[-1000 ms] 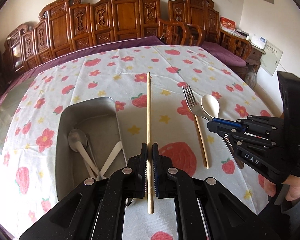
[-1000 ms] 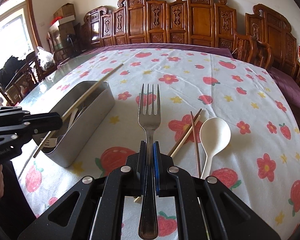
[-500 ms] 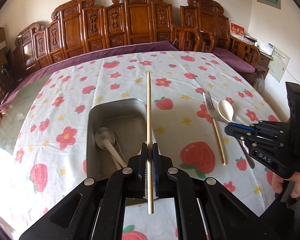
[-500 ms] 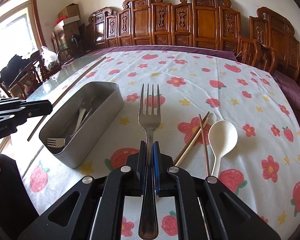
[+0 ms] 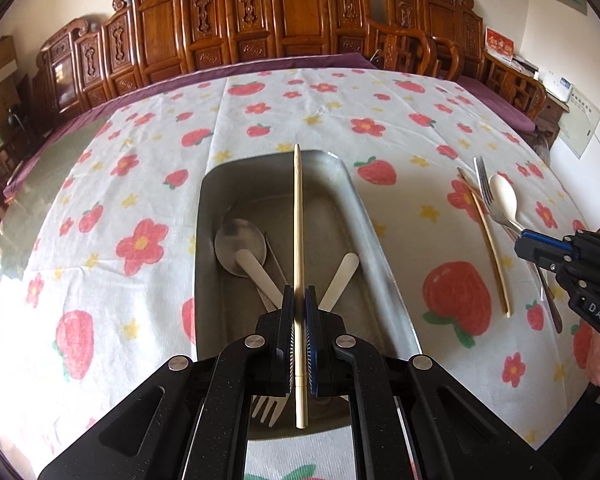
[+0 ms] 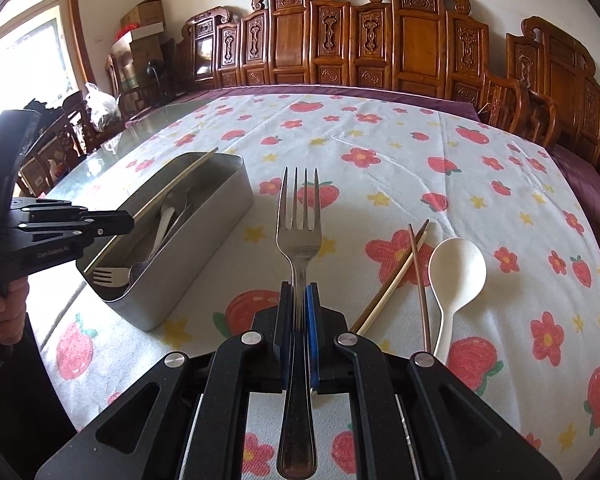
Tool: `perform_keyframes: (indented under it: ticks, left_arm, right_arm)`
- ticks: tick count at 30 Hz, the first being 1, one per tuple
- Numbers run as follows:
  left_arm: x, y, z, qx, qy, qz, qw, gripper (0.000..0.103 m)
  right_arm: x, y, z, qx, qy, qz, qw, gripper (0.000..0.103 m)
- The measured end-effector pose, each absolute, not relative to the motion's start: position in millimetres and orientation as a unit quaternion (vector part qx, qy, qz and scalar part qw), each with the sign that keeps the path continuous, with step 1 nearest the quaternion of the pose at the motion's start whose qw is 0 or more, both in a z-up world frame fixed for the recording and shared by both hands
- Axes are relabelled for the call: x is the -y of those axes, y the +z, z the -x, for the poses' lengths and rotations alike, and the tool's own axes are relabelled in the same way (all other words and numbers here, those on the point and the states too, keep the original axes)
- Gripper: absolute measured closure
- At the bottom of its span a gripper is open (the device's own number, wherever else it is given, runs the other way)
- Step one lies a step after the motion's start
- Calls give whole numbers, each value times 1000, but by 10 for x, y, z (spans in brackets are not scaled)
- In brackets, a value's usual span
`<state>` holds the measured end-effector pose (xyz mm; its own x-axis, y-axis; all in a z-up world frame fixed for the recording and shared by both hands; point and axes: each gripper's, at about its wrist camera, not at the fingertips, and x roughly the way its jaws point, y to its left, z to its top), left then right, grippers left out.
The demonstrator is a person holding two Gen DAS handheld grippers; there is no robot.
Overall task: Organize utensils
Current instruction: 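Carry the wooden chopstick into the metal tray and open the left tool, then lower the silver fork into the metal tray and open the right tool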
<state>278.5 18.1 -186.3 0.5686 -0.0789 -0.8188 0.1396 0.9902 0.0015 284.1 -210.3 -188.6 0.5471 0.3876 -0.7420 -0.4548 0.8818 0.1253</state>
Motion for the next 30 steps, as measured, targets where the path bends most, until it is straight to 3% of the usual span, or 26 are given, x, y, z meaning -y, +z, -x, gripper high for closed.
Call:
perform_keyframes:
  ticks: [13, 15, 21, 30]
  left_arm:
    - [-233, -2023, -2856, -465, -76, -14, 882, 98]
    - [-240, -2012, -2833, -463, -77, -14, 883, 86]
    - [-286, -1902, -2714, -441, -75, -20, 894, 71]
    - [-398, -1735, -2608, -416, -67, -24, 906, 71]
  right_arm:
    - [1971, -1994, -2855, -425, 246, 46, 870, 95]
    - [1944, -2004, -2855, -429, 251, 41, 867, 95]
    - [1818, -1968, -2767, -425, 265, 50, 864, 95]
    - [1677, -1885, -2644, -418, 273, 61, 864, 95]
